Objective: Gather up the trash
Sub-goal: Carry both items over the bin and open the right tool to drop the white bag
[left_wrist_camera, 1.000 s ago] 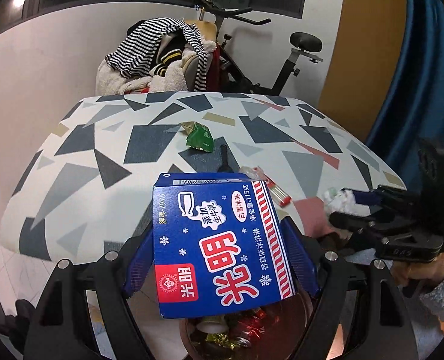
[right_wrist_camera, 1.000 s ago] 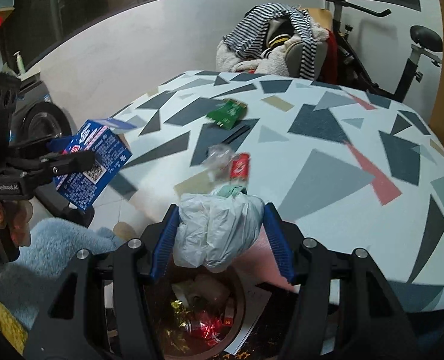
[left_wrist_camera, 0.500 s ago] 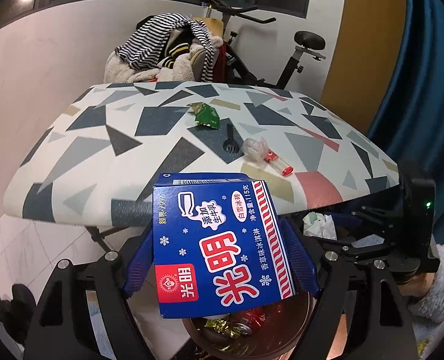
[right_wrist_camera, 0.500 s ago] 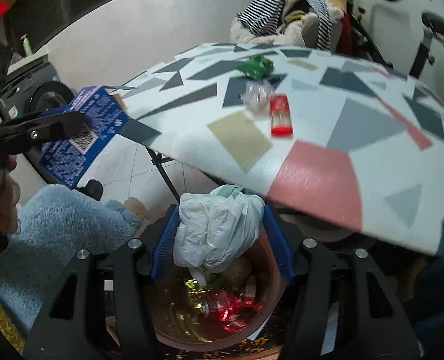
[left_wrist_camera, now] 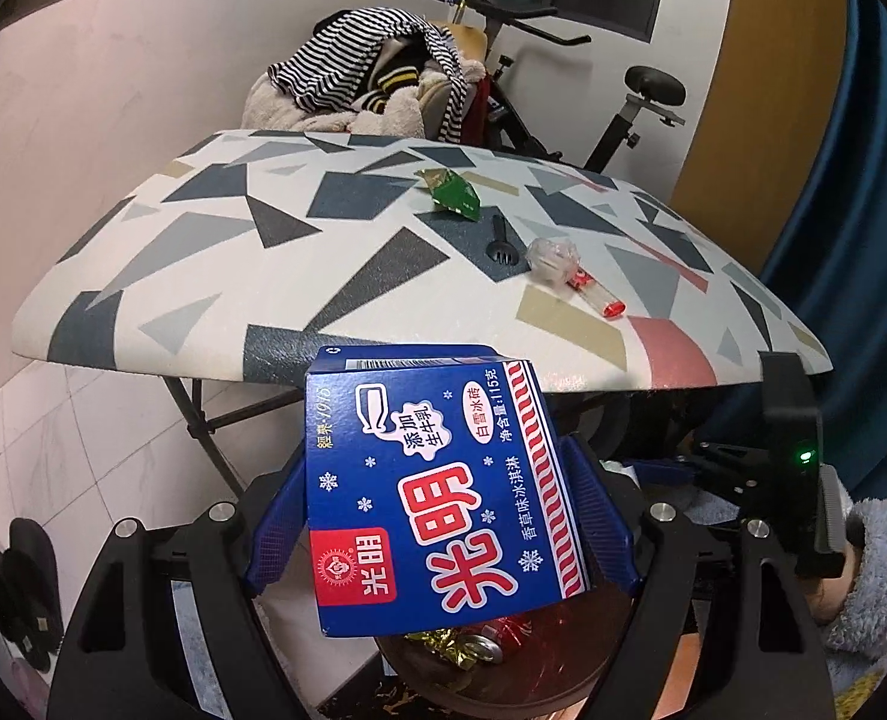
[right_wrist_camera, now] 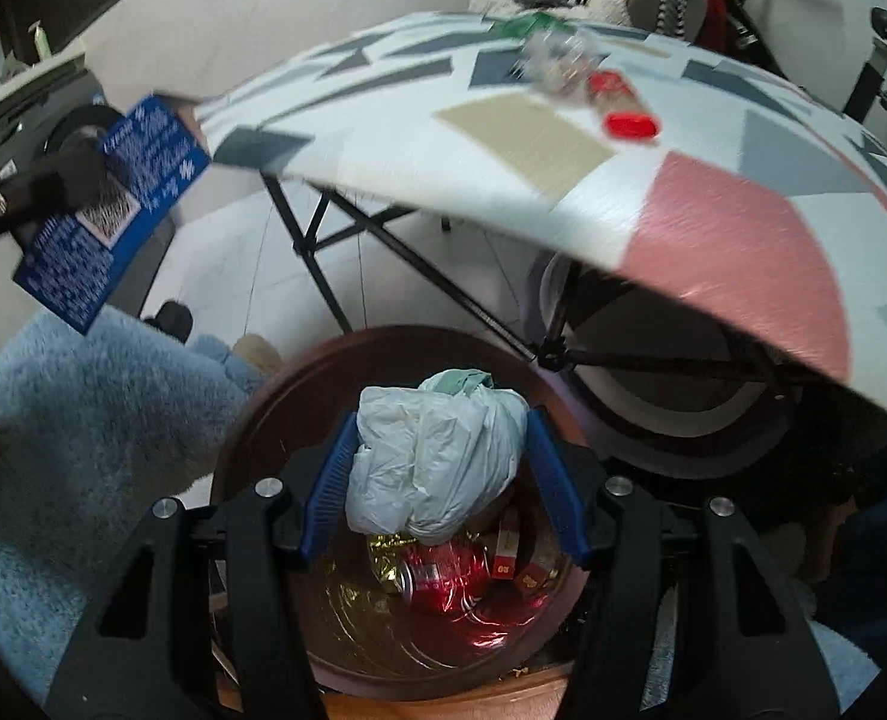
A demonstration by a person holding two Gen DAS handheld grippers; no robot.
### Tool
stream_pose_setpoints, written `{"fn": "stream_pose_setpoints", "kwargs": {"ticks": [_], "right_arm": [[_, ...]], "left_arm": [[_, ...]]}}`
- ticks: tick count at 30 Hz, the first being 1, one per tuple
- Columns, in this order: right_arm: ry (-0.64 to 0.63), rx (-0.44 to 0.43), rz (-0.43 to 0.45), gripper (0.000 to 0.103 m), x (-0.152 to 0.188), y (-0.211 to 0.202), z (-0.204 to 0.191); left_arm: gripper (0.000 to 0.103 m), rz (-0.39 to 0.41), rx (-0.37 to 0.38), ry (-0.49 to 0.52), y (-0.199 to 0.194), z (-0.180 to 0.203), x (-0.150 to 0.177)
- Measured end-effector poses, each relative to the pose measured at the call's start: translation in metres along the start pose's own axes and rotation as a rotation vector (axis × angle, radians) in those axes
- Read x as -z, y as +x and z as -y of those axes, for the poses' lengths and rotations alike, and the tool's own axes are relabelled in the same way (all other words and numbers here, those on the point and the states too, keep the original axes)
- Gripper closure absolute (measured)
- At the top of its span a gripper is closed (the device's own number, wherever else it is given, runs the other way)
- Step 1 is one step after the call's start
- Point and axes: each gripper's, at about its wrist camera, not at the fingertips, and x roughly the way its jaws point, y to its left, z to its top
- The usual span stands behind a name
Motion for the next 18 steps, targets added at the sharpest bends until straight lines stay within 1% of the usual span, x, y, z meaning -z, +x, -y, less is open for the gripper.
{"fn": "stream_pose_setpoints", "kwargs": {"ticks": [2,6,7,8,10,15,18], "right_arm": [[-0.005,0.014,-0.023,0.045,0.000,0.009,-0.002],[-0.008,0.040,-0.040,0.043,0.002,0.013,-0.004],[-0.013,0.053,-0.034,0.040,0.002,0.012,-0.006],[-0.016,0.062,-0.023,0.034,0.002,0.009,-0.006],[-0.016,0.071,-0.008,0.028,0.003,0.006,-0.006],[-0.011,0.091,0.040,0.022,0.001,-0.006,-0.002],[-0.001,0.102,0.088,0.017,0.000,-0.018,0.001]], "left_arm": [[0.025,-0.014,0.004,0.006,0.003,0.001,0.001],[0.025,-0.022,0.015,0.021,0.006,0.003,0.002],[0.025,-0.023,0.016,0.022,0.007,0.003,0.002],[0.025,-0.025,0.017,0.023,0.008,0.004,0.002],[0.025,-0.029,0.018,0.024,0.009,0.005,0.002],[0.025,-0.039,0.020,0.031,0.012,0.006,0.003],[0.025,-0.052,0.020,0.042,0.015,0.008,0.005]]}}
